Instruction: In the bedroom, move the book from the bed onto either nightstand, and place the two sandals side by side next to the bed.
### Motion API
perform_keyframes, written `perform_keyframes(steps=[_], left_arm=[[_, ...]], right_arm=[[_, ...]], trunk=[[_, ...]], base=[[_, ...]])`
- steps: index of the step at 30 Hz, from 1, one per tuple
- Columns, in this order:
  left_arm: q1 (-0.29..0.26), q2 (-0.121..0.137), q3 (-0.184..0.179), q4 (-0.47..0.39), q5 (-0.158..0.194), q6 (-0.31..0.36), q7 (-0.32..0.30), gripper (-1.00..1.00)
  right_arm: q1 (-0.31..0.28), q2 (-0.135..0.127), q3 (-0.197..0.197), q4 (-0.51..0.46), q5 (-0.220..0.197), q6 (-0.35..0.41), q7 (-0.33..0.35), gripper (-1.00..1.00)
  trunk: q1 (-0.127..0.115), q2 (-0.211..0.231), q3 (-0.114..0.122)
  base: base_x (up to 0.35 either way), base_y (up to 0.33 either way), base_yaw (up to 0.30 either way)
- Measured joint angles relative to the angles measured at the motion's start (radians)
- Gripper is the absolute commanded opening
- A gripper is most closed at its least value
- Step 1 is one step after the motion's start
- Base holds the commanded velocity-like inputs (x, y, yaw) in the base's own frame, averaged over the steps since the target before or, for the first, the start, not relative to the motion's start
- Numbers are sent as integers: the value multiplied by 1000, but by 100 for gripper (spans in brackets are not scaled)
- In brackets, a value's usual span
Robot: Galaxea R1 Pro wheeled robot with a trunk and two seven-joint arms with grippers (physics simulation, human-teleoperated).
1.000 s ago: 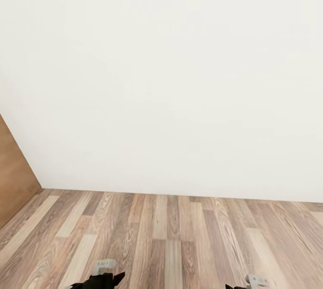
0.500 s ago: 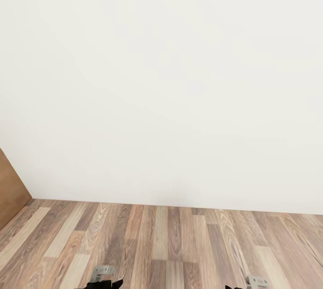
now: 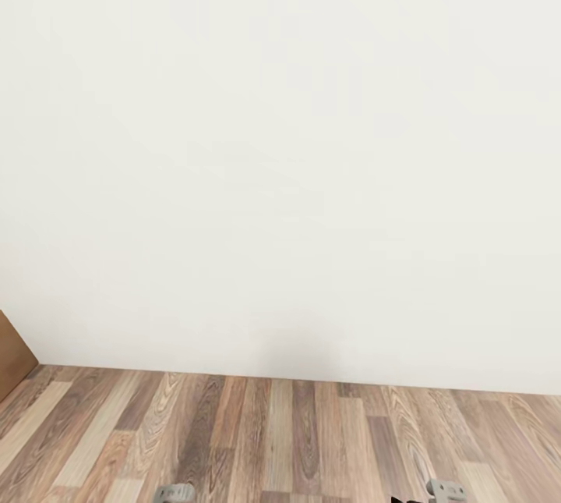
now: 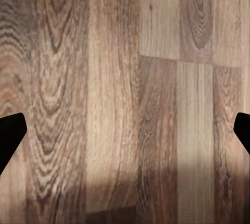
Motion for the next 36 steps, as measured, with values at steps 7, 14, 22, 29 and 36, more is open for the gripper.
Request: perform_keyframes(steps=[7,14,22,29,36], left_arm=[[0,0,0,0,0,0,0,100],[0,-1,0,0,0,0,0,100],[0,-1,0,0,0,0,0,100],[0,-2,0,0,0,0,1,100],[0,-2,0,0,0,0,1,100]], right_arm=[[0,0,0,0,0,0,-1,100],[0,0,0,0,0,0,-1,100],[0,0,0,0,1,0,-1,100],[0,0,1,0,1,0,-1,100],[0,0,0,0,2,0,-1,100]], trunk=[[0,0,0],[0,0,0],[0,0,0],[0,0,-1],[0,0,-1]], base=[[54,0,0],[260,0,0],[318,0,-31],[138,0,-216],[17,0,-256]])
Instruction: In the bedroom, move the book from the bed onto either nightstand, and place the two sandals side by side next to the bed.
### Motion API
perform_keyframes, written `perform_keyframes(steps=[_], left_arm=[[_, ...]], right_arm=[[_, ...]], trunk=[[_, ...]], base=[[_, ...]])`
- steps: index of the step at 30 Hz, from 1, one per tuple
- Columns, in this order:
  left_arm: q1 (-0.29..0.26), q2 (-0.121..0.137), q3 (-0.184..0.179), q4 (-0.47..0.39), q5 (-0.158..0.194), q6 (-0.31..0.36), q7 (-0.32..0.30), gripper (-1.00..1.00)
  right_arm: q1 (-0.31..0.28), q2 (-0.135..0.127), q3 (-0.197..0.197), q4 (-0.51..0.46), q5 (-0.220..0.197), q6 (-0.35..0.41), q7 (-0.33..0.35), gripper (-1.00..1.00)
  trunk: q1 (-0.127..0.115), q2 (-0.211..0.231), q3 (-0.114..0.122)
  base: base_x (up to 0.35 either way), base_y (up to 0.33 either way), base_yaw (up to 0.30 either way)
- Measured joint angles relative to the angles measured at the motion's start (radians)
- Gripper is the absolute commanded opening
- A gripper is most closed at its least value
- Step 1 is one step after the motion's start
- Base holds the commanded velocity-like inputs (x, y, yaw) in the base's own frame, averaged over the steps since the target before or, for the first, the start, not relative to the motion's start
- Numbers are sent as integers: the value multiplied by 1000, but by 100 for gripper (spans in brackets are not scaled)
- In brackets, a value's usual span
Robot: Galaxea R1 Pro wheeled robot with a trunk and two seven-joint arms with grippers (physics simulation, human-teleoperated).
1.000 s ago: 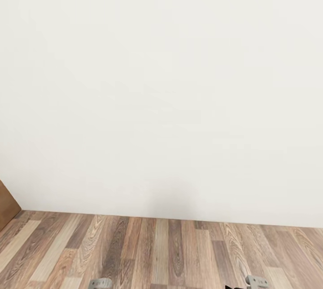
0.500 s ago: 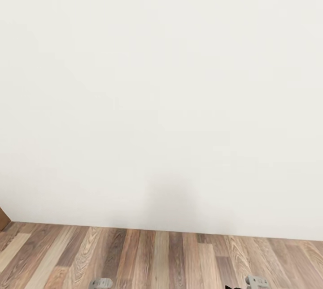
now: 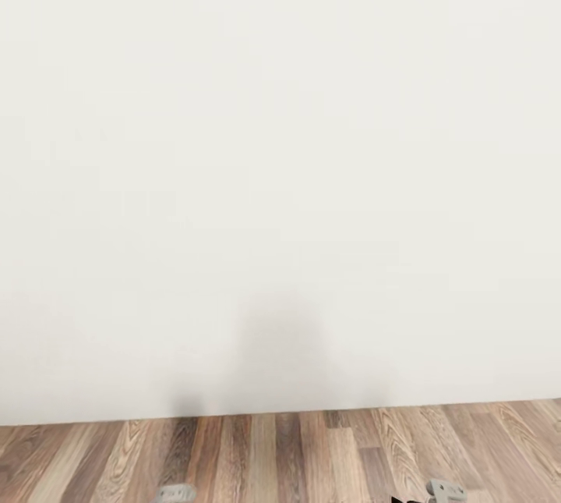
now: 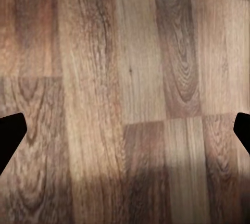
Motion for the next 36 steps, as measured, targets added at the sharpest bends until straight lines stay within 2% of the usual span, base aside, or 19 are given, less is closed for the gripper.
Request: perform_keyframes(steps=[36], left_arm=[[0,0,-2,0,0,1,-2,100]], right_arm=[[0,0,0,0,1,0,0,100]], trunk=[[0,0,0]], base=[[0,0,-232]])
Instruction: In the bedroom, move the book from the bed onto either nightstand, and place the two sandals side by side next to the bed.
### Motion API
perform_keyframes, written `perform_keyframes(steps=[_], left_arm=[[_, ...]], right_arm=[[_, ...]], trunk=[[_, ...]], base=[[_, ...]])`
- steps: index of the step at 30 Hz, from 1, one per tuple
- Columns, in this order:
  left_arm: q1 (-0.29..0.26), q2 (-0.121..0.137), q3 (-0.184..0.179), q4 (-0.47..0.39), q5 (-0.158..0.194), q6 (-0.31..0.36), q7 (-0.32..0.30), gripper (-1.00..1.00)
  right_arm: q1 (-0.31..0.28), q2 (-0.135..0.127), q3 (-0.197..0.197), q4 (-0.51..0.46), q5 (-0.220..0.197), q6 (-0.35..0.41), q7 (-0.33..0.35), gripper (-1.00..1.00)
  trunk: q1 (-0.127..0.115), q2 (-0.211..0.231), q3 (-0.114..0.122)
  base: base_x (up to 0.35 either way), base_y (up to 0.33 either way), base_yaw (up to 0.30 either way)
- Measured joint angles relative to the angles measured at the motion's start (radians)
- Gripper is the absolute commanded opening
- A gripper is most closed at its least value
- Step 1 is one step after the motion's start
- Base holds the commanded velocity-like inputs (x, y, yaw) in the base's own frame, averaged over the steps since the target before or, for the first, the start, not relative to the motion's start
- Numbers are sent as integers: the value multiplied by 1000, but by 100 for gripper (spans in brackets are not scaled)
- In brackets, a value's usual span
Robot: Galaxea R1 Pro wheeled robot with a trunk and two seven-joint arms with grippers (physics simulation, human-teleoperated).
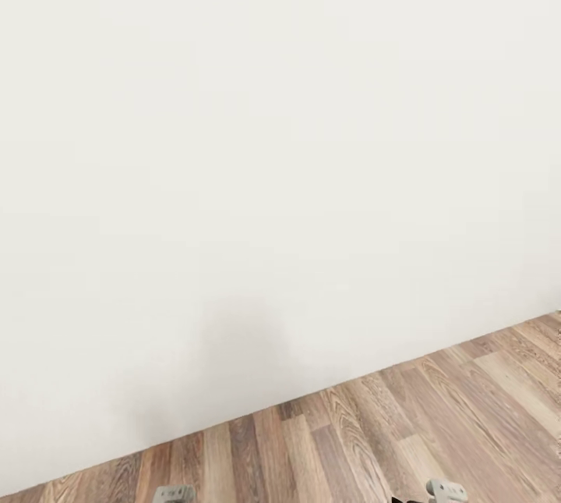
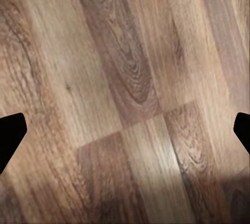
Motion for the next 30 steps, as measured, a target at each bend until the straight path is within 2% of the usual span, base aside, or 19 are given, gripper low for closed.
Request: perform_keyframes(steps=[30], left_arm=[[0,0,0,0,0,0,-1,100]], right_arm=[[0,0,0,0,0,0,0,100]], trunk=[[0,0,0]], base=[[0,0,-226]])
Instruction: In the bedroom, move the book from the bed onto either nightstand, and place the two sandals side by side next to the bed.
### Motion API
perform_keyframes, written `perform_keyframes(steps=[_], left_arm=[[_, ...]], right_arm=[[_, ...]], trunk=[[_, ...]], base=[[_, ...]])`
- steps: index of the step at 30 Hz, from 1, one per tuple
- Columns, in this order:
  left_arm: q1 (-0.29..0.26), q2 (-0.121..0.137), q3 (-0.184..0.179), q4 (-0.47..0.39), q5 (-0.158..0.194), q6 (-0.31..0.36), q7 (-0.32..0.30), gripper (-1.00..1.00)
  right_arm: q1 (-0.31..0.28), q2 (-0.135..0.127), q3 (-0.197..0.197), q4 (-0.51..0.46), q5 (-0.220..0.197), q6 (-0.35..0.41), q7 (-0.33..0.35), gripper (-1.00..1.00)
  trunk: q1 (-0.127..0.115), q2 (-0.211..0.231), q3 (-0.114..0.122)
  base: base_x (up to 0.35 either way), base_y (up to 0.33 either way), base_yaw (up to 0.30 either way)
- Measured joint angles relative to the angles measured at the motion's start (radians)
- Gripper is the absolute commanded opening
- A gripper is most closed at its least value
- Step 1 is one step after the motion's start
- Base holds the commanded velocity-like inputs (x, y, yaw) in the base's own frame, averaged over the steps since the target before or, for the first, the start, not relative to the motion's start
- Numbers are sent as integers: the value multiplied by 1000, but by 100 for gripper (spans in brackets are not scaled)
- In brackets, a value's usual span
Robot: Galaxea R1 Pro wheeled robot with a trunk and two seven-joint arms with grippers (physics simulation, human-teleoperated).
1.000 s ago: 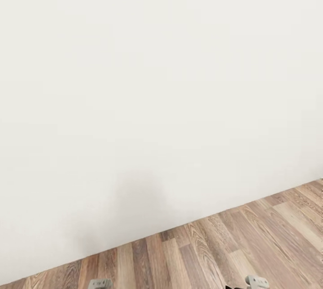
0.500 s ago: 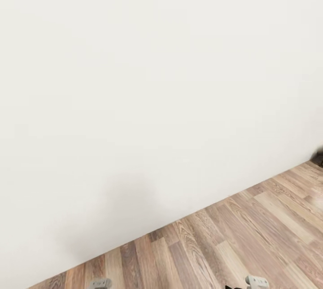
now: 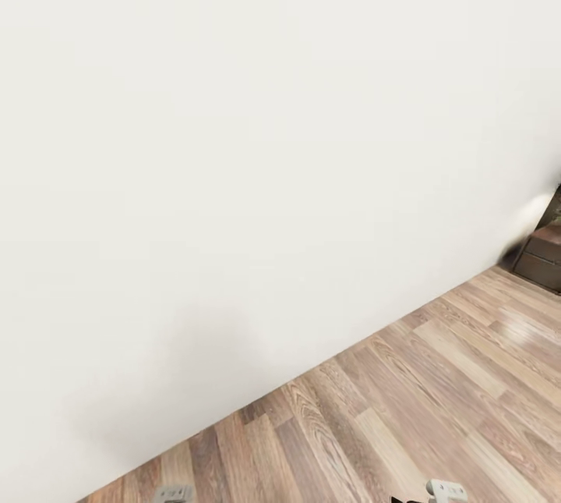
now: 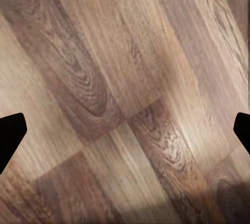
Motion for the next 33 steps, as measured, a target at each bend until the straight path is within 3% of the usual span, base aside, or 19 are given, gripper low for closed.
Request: perform_keyframes(steps=[33], left_arm=[[0,0,0,0,0,0,0,100]], right_arm=[[0,0,0,0,0,0,0,100]], trunk=[[0,0,0]], base=[[0,0,-209]])
